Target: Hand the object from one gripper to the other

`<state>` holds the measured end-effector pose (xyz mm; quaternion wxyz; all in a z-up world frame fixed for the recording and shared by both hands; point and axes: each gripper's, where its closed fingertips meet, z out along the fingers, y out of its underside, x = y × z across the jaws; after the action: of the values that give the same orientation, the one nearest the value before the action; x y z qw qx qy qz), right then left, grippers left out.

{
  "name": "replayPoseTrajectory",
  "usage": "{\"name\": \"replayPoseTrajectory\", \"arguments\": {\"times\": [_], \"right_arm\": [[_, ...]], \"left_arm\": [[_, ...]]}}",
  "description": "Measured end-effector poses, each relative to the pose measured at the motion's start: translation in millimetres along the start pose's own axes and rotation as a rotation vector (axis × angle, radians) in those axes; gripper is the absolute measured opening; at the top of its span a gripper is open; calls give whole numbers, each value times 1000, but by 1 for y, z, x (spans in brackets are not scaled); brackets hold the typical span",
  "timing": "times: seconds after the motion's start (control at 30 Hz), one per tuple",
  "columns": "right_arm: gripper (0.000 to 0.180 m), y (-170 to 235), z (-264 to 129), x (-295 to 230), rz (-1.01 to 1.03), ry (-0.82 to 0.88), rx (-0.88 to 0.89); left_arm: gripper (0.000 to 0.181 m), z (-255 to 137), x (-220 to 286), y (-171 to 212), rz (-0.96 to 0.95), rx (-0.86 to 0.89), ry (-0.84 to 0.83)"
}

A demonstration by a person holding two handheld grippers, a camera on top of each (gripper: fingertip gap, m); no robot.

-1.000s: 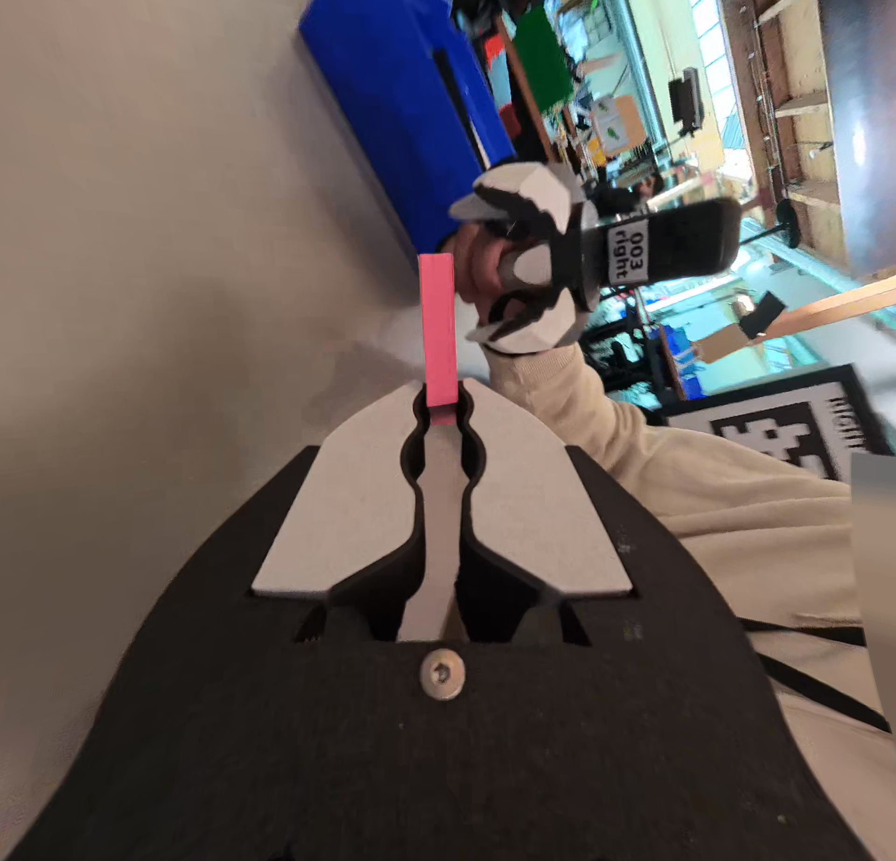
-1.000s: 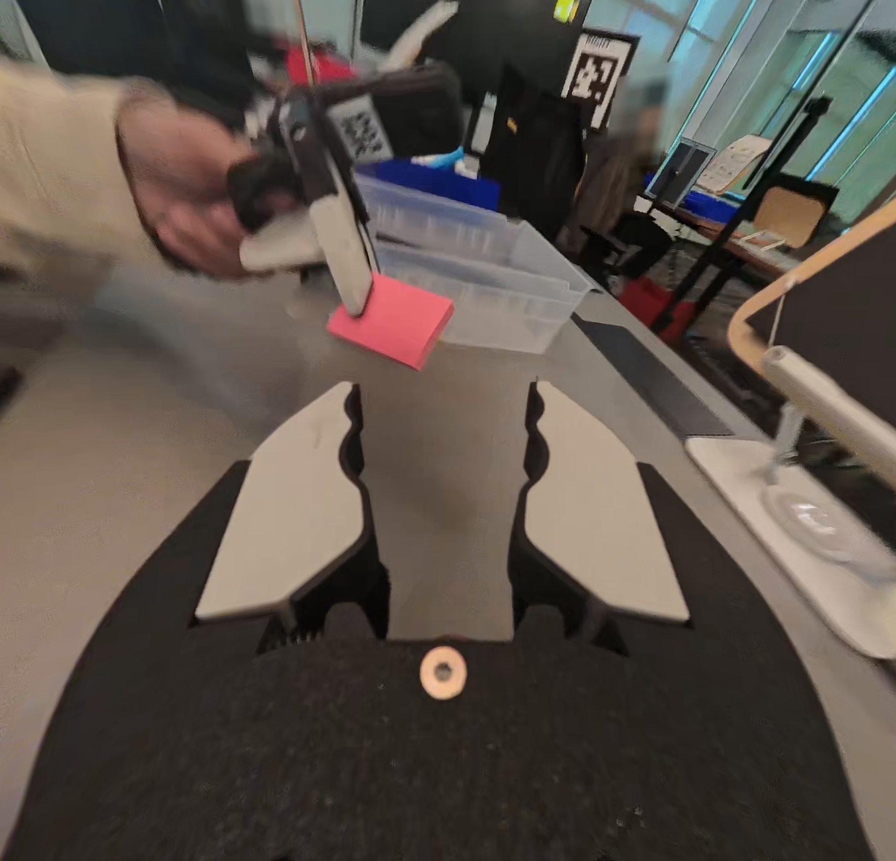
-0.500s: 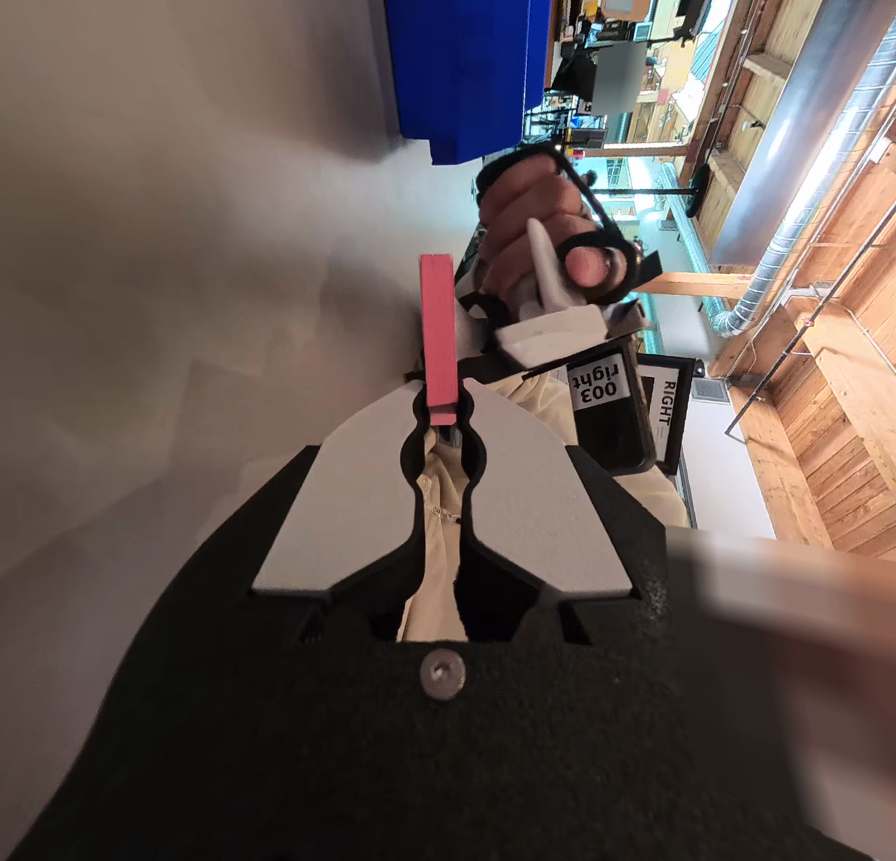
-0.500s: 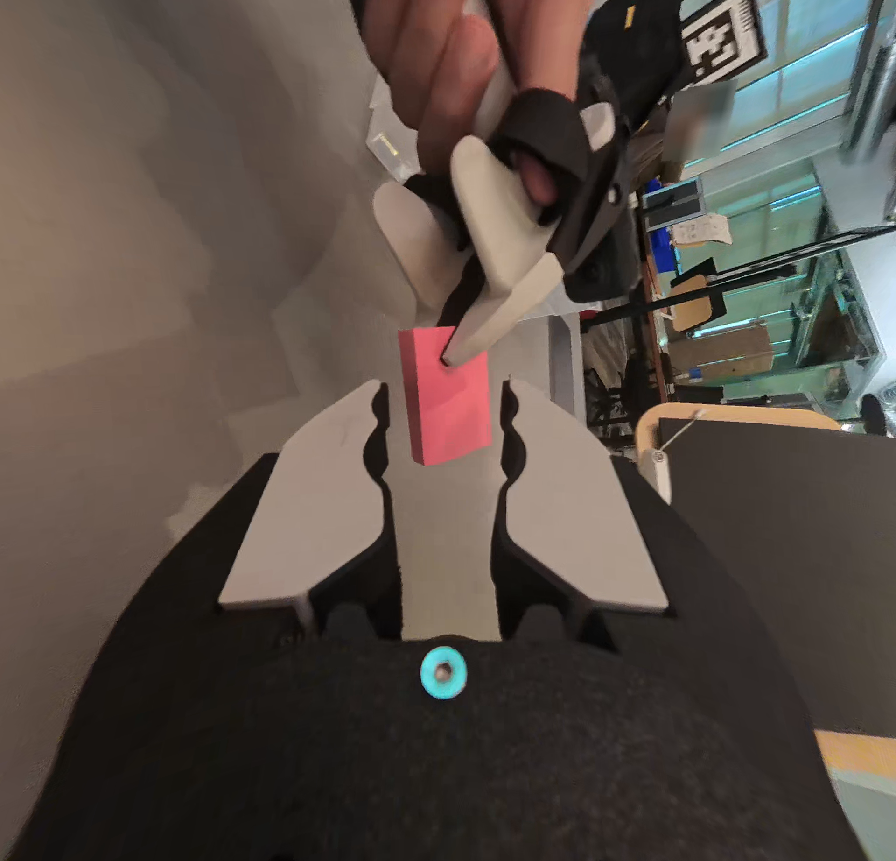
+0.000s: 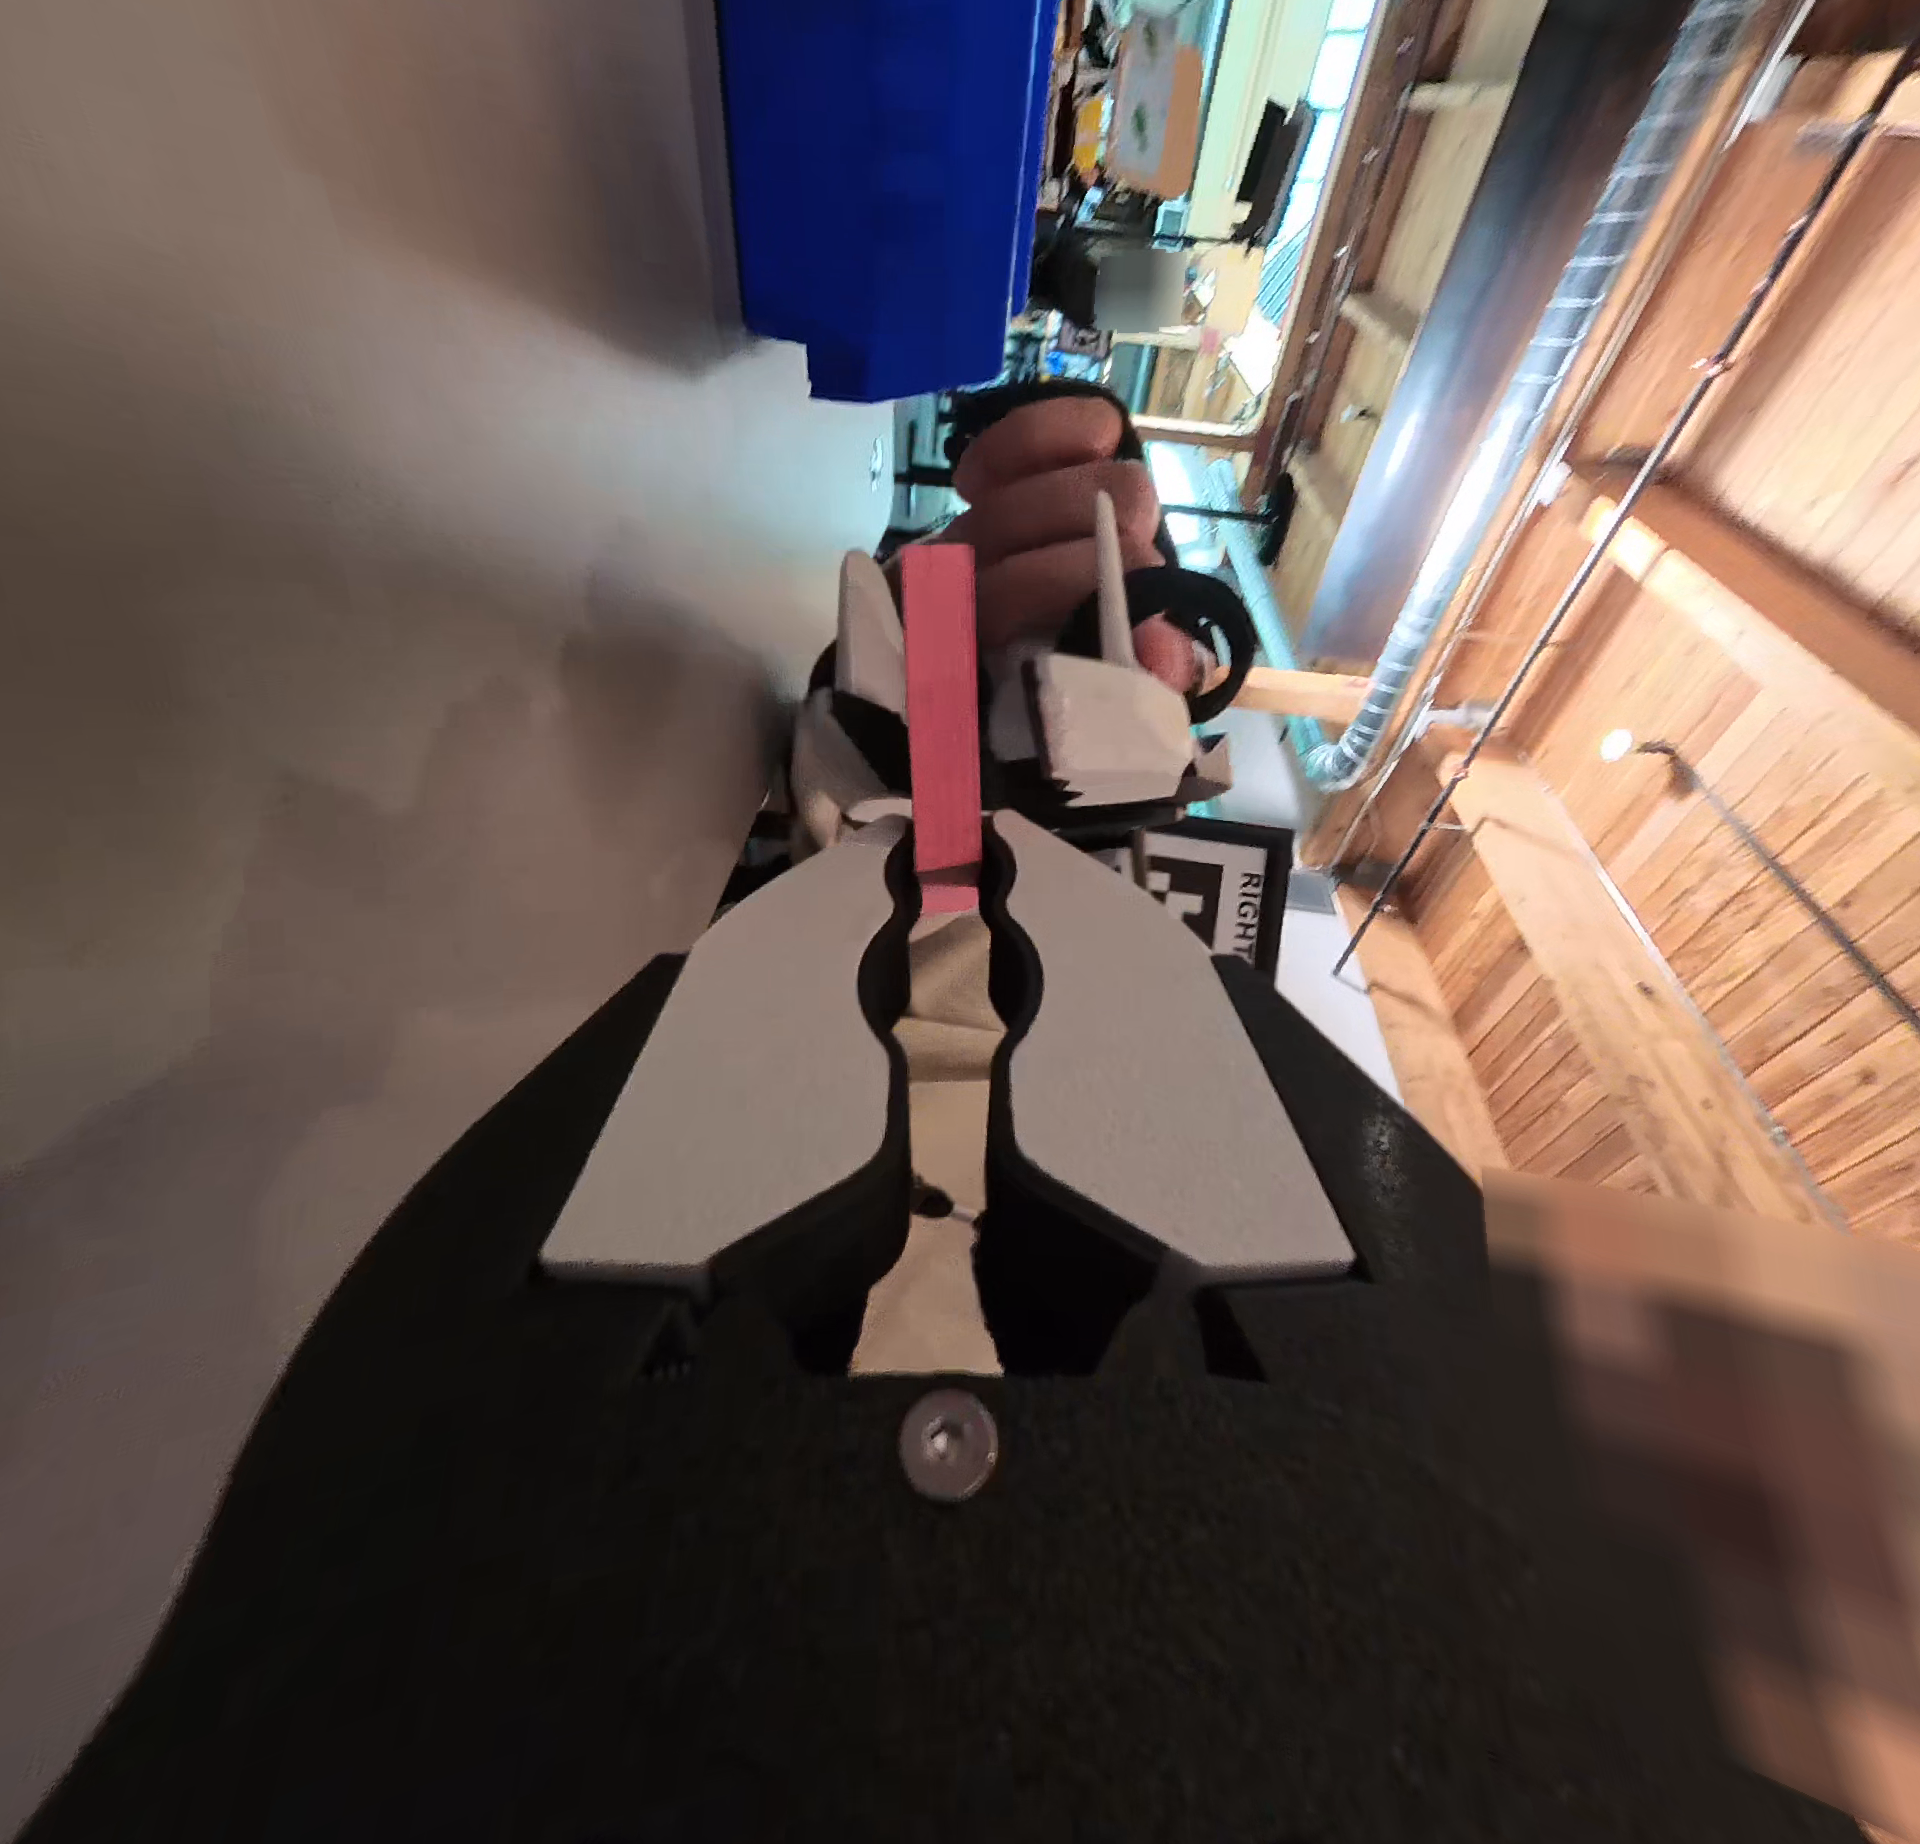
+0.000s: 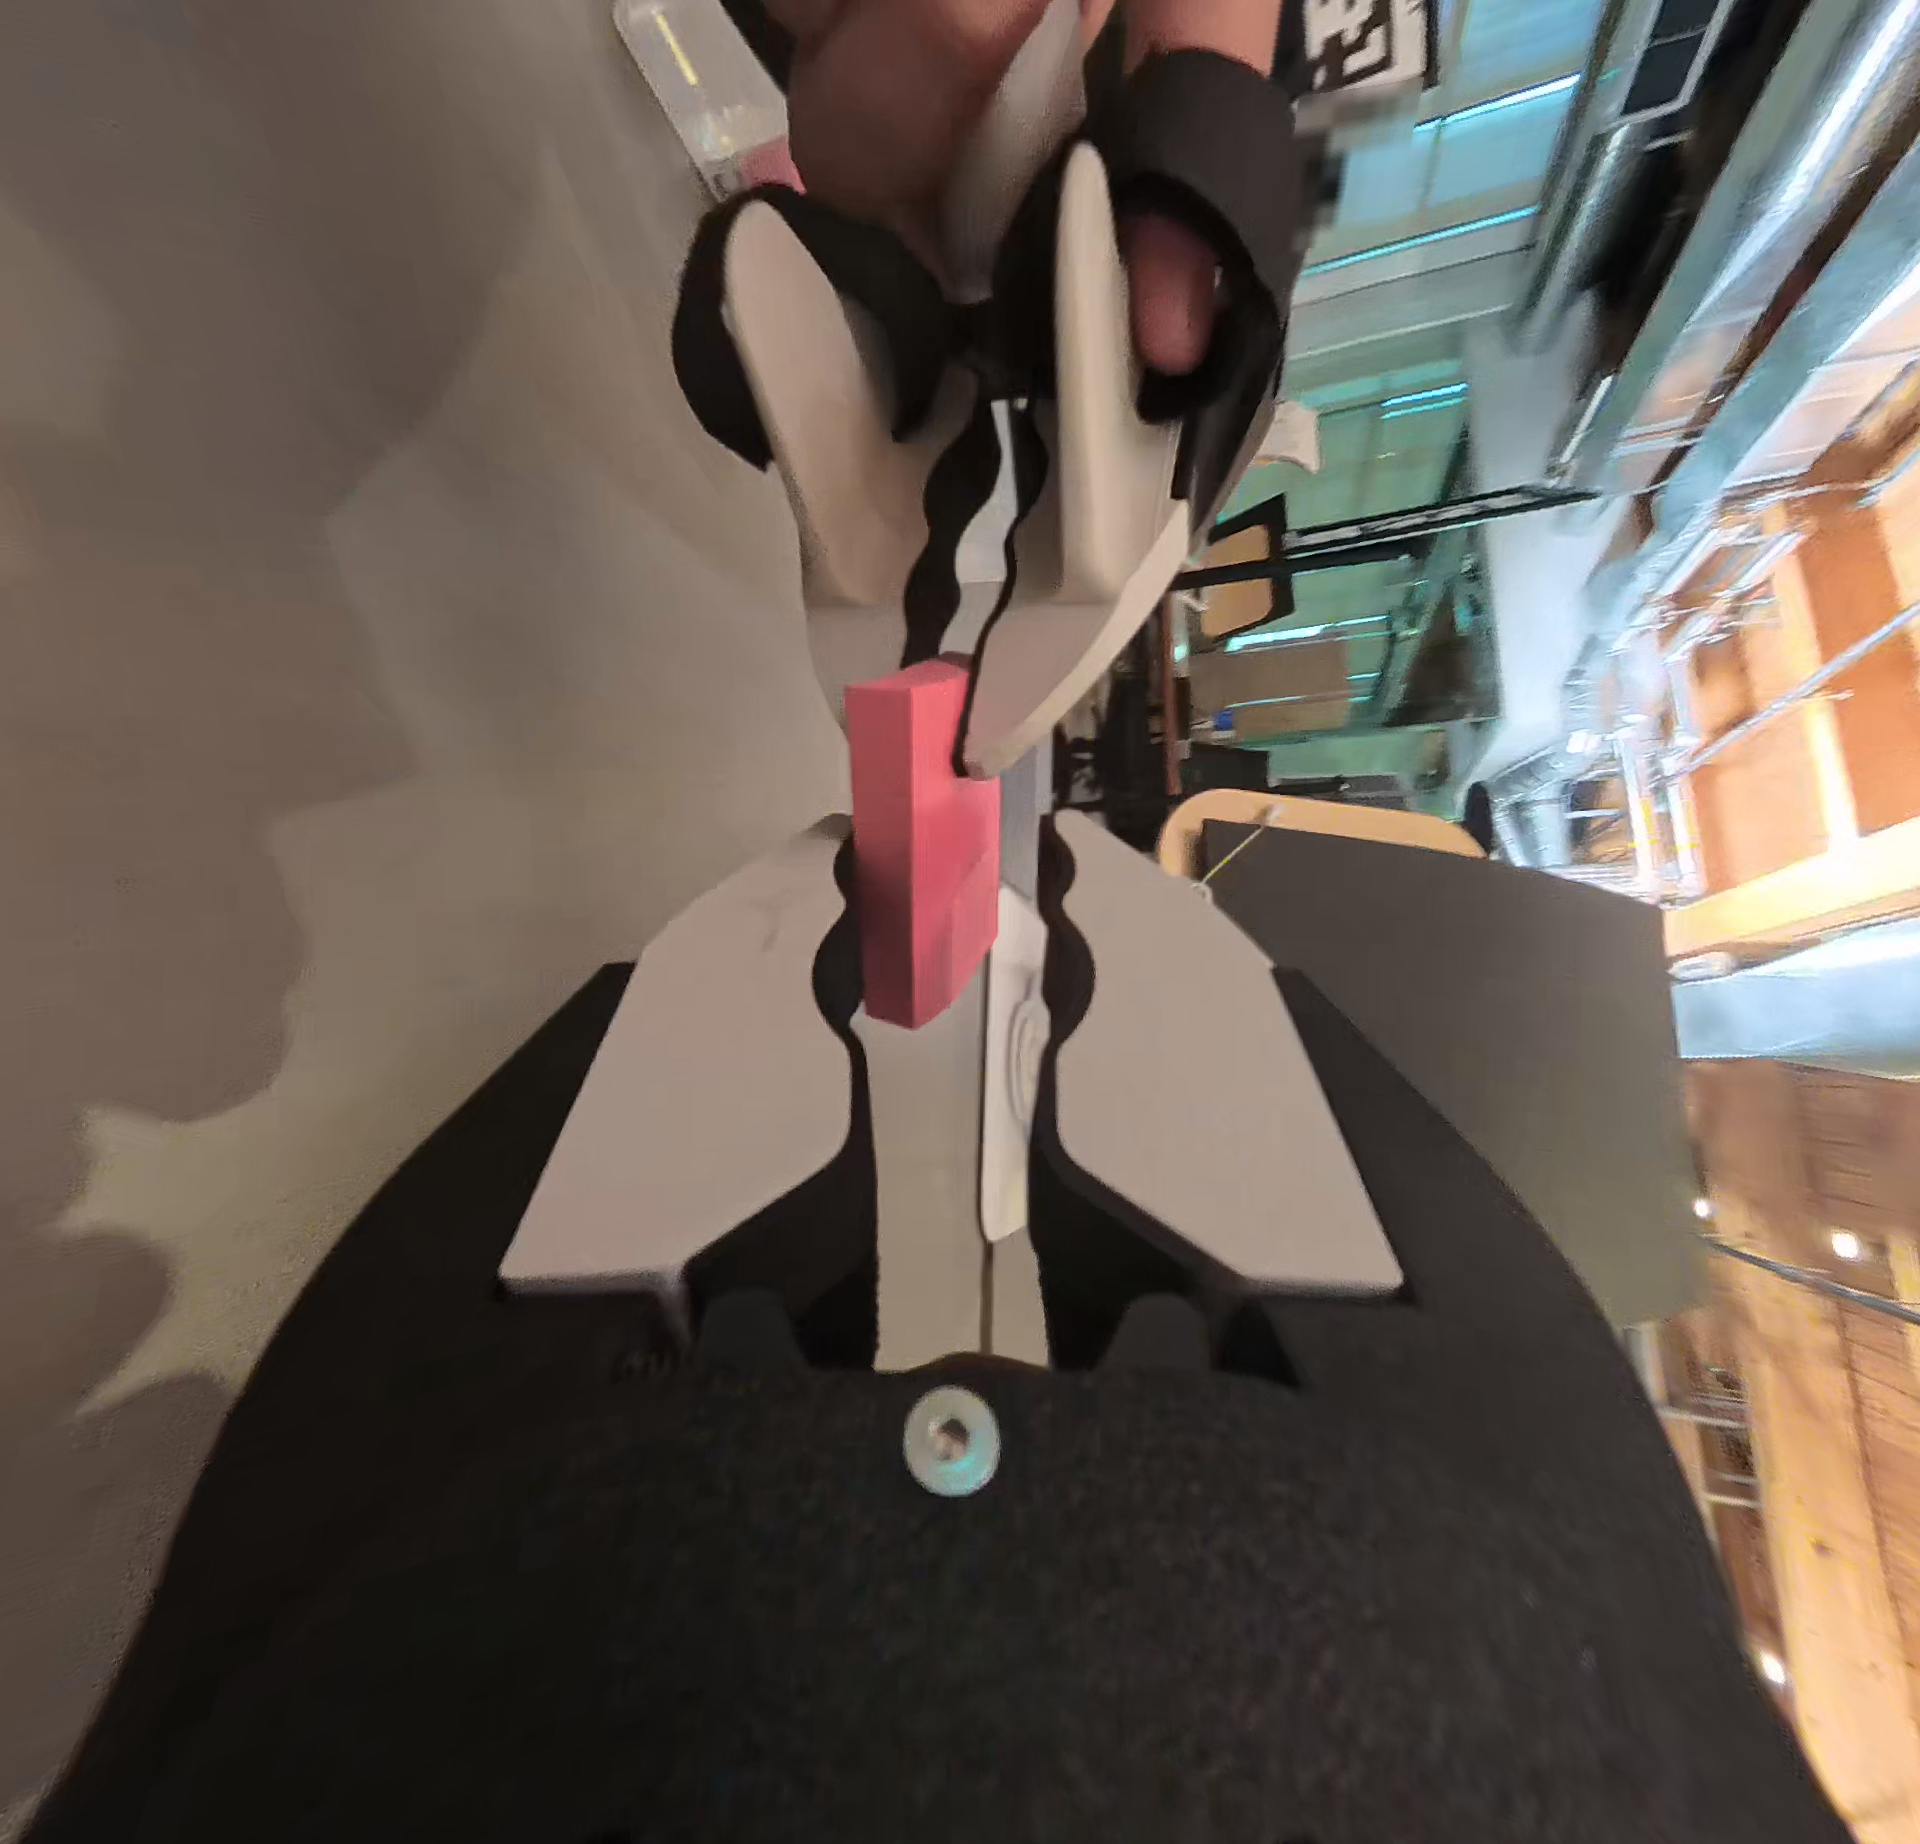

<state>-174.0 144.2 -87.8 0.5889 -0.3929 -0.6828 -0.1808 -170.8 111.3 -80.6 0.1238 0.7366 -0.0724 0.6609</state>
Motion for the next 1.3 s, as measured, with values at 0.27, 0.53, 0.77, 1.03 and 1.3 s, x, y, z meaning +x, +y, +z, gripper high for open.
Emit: {"name": "replayPoseTrajectory", "arguments": {"times": [0.27,0.53,0.77,1.03,1.3], "right_arm": [[9,0,0,3,-11,86,-4],[10,4,-4,-5,446,-121,136],[9,-28,-18,-13,942,-476,425],[9,-57,-36,-23,1080,-691,651],[10,-72,-42,-21,1143,-757,739]], "left_arm": [[25,1,4,5,40,21,107],[66,-5,-27,27,674,174,-243],[61,-22,-16,23,1260,329,-504],[51,-8,11,43,1483,314,-247],[34,3,4,46,1546,278,-289]]}}
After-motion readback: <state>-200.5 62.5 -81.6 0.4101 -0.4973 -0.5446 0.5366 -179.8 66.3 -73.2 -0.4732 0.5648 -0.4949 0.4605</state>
